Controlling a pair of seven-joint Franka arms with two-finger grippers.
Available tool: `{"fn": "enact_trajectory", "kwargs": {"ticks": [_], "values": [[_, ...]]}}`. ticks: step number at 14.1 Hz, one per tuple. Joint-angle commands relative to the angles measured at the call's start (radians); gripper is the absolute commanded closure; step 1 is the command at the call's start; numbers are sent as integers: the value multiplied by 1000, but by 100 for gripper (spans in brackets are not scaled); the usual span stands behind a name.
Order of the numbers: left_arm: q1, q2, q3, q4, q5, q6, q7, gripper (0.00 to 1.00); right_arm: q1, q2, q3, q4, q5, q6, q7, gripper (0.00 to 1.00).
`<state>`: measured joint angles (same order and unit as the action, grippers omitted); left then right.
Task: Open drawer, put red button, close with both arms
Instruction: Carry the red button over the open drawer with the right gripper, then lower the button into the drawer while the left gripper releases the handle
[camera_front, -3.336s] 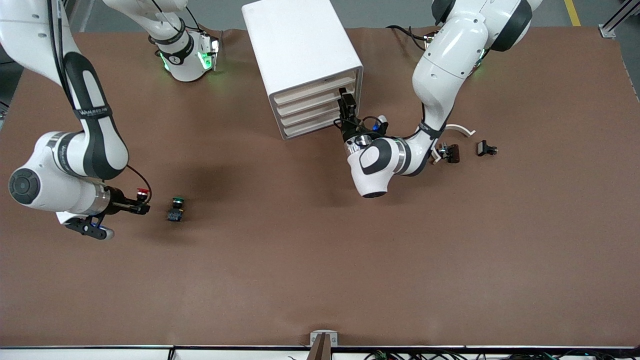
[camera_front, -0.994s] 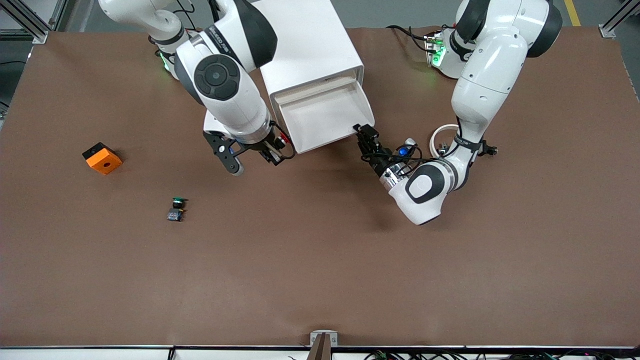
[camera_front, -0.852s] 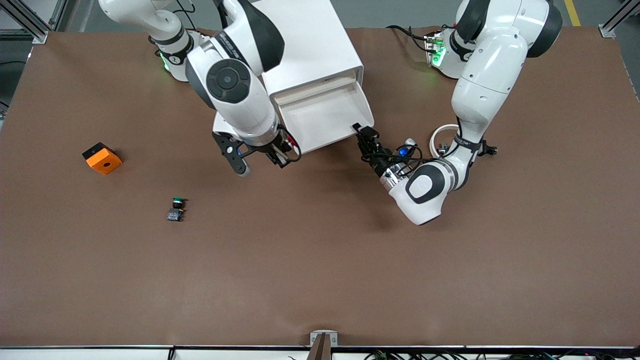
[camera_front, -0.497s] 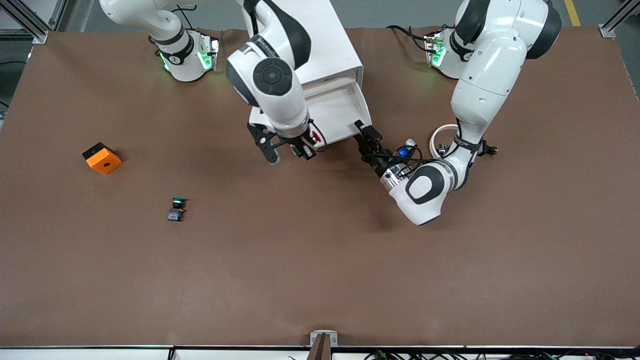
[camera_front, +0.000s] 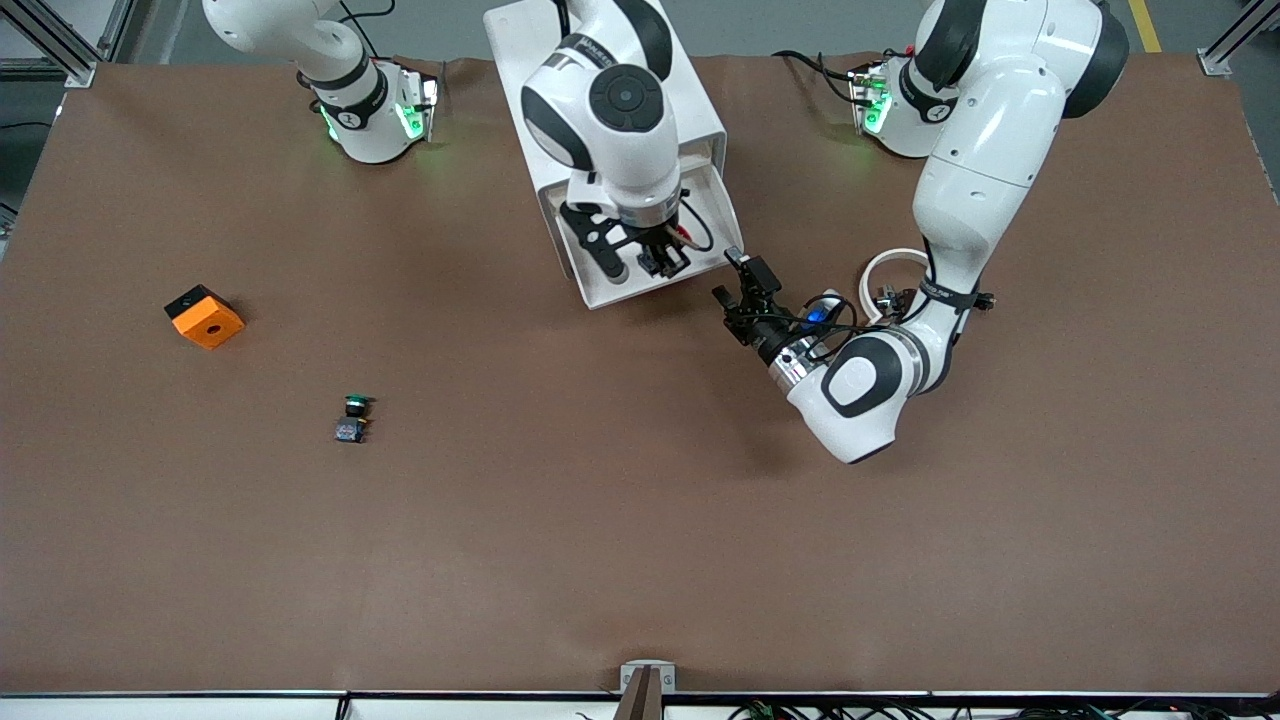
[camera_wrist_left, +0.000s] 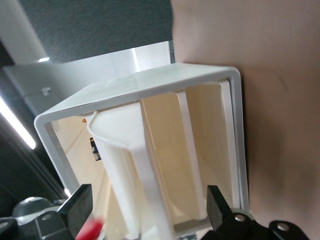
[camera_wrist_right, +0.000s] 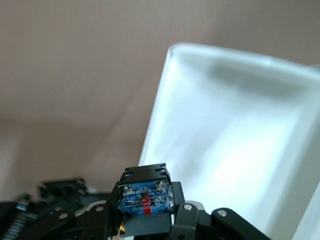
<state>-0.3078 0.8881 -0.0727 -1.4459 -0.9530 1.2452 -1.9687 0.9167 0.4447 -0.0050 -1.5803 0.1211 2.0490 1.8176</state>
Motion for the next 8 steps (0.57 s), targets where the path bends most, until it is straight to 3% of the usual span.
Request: {"fn": "enact_trajectory", "kwargs": {"ticks": [1,8], "values": [[21,-18,-2,53,37,-18,115,0,24,23,-10,-3,-4,14,12,100],[55,-18,10,168,146,0,501,0,50,31,-9,-15,-5,13,9,100]]}}
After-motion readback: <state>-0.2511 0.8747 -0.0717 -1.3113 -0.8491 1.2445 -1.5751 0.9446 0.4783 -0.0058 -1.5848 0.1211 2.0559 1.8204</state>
